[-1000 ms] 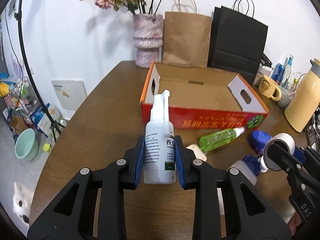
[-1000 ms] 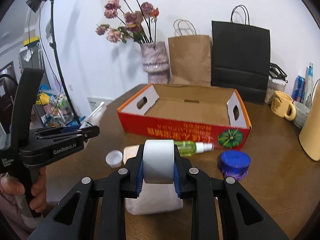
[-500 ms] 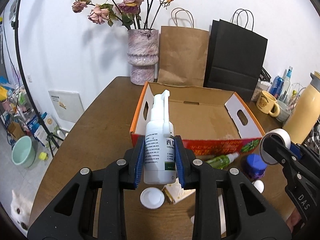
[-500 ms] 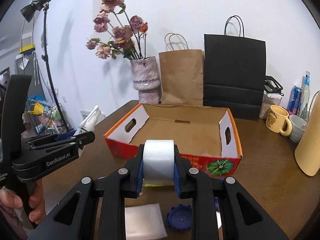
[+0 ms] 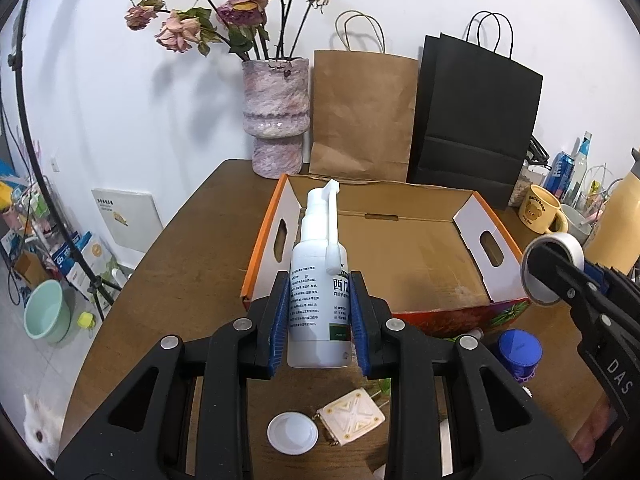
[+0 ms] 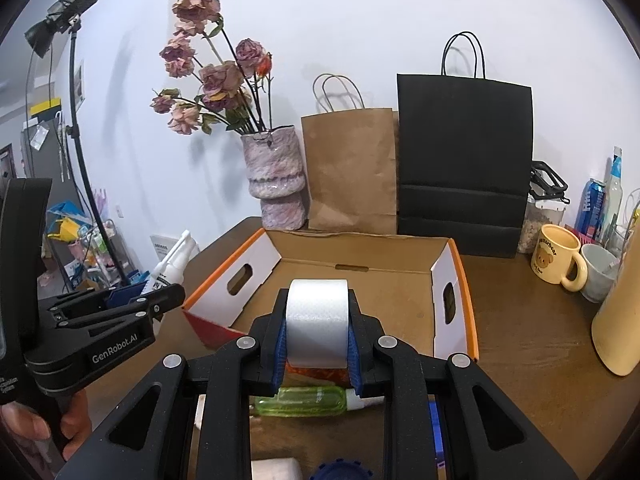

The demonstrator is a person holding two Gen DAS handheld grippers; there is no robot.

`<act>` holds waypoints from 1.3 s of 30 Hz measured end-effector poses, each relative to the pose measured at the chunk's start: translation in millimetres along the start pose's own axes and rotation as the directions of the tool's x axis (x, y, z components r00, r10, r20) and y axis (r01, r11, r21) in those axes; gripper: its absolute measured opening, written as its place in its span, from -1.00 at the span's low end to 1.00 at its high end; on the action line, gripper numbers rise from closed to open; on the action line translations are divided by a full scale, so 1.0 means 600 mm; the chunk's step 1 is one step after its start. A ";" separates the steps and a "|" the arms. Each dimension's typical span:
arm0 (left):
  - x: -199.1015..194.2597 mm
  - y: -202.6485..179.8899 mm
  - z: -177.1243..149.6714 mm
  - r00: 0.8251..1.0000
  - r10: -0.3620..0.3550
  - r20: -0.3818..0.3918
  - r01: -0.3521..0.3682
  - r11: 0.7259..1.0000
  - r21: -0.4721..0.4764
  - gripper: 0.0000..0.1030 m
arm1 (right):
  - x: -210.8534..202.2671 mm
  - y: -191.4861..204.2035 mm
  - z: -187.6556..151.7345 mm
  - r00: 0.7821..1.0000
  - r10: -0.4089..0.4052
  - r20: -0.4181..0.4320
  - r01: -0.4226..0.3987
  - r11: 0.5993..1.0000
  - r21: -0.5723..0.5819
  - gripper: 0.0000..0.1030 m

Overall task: Organize rigid objects
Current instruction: 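Carry the spray bottle and tape roll over the cardboard box with both grippers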

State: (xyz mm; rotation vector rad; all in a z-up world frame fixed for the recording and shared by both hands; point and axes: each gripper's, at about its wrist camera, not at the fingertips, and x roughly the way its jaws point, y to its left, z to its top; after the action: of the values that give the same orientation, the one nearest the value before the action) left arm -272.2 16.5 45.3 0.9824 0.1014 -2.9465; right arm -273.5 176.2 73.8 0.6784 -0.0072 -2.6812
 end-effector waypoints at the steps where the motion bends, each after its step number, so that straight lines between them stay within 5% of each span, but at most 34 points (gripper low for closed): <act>1: 0.003 -0.002 0.002 1.000 0.000 -0.001 0.000 1.000 0.002 -0.53 | 0.004 -0.002 0.003 1.000 -0.001 -0.001 0.001 1.000 0.000 -0.48; 22: 0.089 -0.025 0.056 1.000 0.017 -0.015 -0.017 1.000 -0.006 -0.53 | 0.105 -0.026 0.047 0.999 -0.024 -0.034 0.023 1.000 -0.017 -0.47; 39: 0.195 -0.037 0.079 0.995 0.050 -0.089 -0.048 0.999 0.017 -0.53 | 0.215 -0.066 0.053 0.988 -0.057 -0.141 0.052 0.998 -0.041 -0.47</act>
State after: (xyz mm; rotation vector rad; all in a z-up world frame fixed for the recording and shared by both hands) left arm -395.2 34.0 14.3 1.1026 0.0575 -2.8631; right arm -407.1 164.1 39.1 0.8672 0.1000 -2.6708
